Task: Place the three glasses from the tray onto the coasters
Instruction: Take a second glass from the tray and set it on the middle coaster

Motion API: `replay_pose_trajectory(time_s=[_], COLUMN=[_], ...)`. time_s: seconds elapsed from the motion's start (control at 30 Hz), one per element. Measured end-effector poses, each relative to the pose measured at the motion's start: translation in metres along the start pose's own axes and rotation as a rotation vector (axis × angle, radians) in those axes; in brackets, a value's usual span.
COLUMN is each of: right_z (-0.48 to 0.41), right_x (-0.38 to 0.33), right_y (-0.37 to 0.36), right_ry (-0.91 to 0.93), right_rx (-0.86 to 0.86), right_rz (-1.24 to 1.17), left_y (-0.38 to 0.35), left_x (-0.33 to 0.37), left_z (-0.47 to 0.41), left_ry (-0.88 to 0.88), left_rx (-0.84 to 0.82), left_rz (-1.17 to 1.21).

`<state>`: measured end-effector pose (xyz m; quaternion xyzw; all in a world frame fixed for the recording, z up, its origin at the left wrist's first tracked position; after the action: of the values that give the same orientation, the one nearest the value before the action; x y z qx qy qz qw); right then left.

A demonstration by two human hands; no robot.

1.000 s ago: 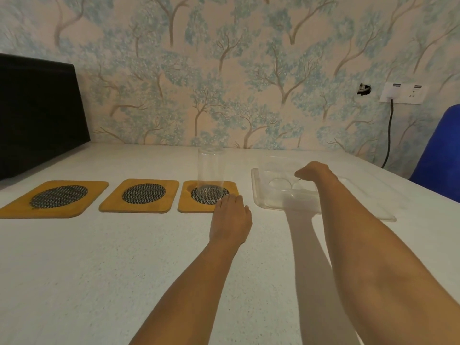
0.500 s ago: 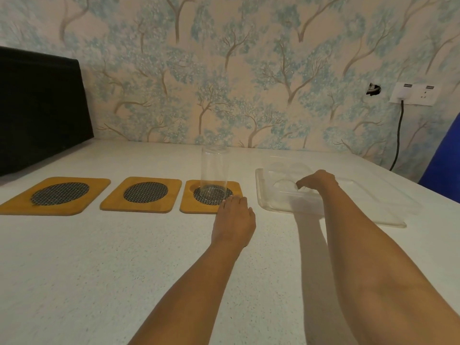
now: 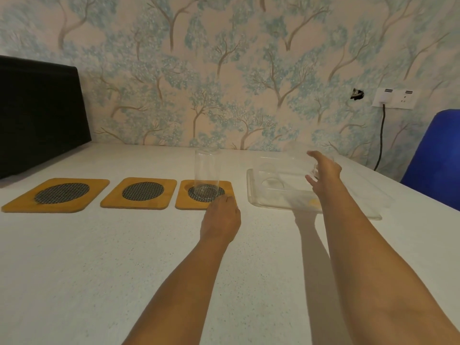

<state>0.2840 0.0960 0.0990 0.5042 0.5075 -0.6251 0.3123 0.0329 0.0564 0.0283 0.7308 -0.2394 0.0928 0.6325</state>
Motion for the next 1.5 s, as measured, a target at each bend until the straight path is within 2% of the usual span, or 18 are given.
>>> replay_pose_trajectory(time_s=[0.23, 0.37, 0.5, 0.67, 0.87, 1.1, 1.2, 1.37, 1.5], right_z=[0.038, 0.058, 0.077, 0.101, 0.123, 0.144, 0.151, 0.152, 0.156], right_x=[-0.007, -0.008, 0.005, 0.02, 0.024, 0.017, 0.019, 0.028, 0.024], right_y=[-0.005, -0.022, -0.041, -0.078, -0.132, -0.183, -0.2, -0.227, -0.245], right_ry=[0.011, 0.015, -0.06, -0.118, -0.207, -0.222, -0.21, -0.081, 0.114], right_rx=[0.019, -0.055, -0.103, -0.184, -0.348, -0.476, -0.488, -0.52, -0.423], right_rz=[-0.338, -0.351, -0.379, -0.583, -0.63, -0.458, -0.294, 0.219, 0.698], left_y=[0.018, 0.026, 0.035, 0.047, 0.054, 0.073, 0.084, 0.096, 0.102], left_x=[-0.026, -0.041, -0.054, -0.071, -0.089, -0.12, -0.139, -0.166, -0.179], left_z=[0.029, 0.049, 0.067, 0.083, 0.092, 0.101, 0.106, 0.109, 0.109], left_ry=[0.103, 0.157, 0.176, 0.177, 0.152, 0.165, 0.178, 0.22, 0.239], left_rx=[0.036, 0.013, -0.005, -0.022, -0.111, -0.101, -0.086, -0.092, -0.086], left_rz=[0.011, 0.001, -0.035, -0.066, -0.125, -0.17, -0.173, -0.168, -0.177])
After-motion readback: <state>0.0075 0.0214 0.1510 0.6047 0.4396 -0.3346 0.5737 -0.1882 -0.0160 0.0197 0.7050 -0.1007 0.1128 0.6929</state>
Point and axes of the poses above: each hand's wrist, its own z-axis away from the middle knuckle, its own y-axis out of the back of the hand, x = y × z, the point moved 8 cm from there along -z, towards the middle knuckle, and after that the axes turned 15 degrees about -x, right-handed, at the moved point
